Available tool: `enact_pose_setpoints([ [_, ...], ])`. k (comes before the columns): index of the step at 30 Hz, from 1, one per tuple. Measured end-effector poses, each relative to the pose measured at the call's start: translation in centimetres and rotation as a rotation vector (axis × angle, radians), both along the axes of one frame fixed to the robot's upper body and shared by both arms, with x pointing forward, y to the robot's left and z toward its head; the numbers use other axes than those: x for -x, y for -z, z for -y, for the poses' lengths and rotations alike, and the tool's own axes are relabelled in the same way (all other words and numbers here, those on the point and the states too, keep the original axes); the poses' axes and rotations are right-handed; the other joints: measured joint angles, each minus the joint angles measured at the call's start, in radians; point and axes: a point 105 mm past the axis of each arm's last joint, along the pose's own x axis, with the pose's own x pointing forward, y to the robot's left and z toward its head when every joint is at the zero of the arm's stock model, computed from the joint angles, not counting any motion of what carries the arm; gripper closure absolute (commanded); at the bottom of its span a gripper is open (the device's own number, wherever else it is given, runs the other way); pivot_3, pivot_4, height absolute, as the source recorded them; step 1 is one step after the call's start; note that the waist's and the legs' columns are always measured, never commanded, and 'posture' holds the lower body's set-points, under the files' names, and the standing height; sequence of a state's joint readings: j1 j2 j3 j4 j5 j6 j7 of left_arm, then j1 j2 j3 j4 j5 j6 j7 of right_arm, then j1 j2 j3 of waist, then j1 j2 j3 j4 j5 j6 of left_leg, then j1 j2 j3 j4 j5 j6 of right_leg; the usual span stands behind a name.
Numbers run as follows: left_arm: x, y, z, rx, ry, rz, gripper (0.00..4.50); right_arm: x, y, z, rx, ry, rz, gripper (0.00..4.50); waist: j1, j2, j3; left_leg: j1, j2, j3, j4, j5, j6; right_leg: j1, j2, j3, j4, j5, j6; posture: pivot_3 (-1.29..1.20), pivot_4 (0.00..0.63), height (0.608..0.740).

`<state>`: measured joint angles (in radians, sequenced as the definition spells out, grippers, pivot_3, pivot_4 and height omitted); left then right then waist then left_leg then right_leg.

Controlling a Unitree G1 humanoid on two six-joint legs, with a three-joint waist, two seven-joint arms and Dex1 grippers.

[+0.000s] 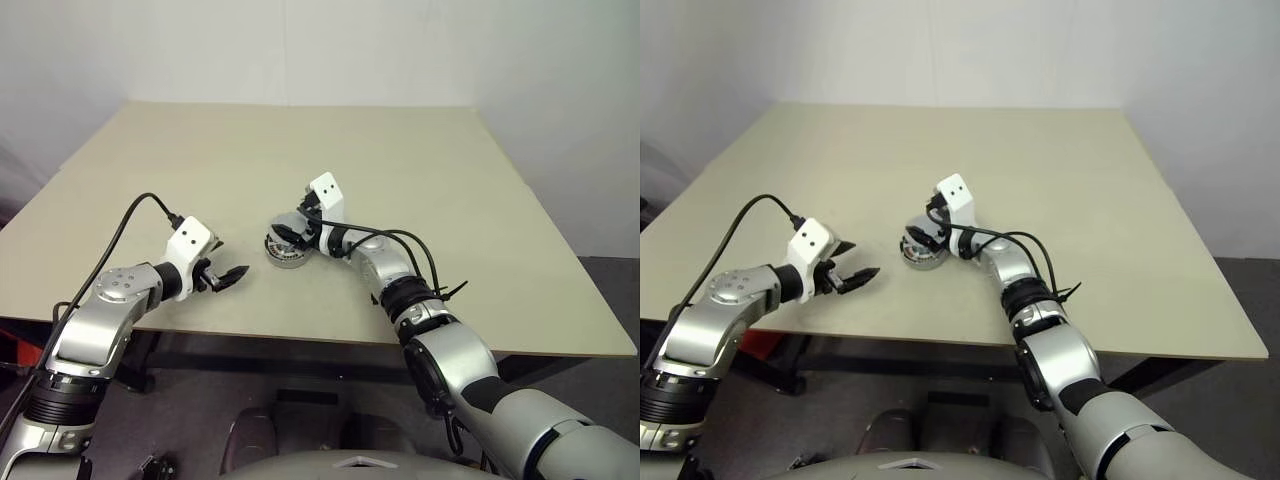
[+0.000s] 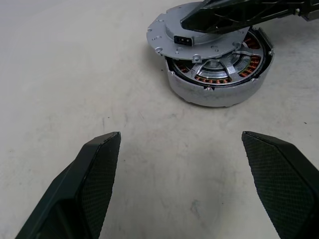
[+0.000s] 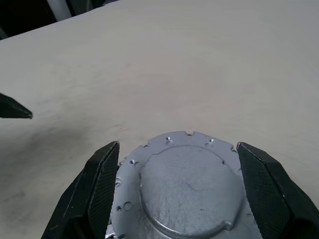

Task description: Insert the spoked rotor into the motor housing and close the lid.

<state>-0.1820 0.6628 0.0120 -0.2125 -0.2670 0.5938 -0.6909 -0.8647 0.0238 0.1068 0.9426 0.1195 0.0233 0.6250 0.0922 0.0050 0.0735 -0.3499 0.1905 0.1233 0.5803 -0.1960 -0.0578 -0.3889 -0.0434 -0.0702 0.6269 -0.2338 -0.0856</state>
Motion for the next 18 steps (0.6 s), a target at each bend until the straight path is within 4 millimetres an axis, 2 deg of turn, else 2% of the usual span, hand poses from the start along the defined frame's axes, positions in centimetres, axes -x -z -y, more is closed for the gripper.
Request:
enact_pose_setpoints([
  [18,0.0,0.0,-0.1,-0.001,-0.01,0.0,0.4,0.0,1.3,0.1,0.045,0.034,-0.007,0.11,0.0,0.0,0.0,0.0,0.0,0.0,0.0,0.0,0.0,0.0,0.0,0.0,0.001,0.0,0.0,0.0,0.0,0.74],
])
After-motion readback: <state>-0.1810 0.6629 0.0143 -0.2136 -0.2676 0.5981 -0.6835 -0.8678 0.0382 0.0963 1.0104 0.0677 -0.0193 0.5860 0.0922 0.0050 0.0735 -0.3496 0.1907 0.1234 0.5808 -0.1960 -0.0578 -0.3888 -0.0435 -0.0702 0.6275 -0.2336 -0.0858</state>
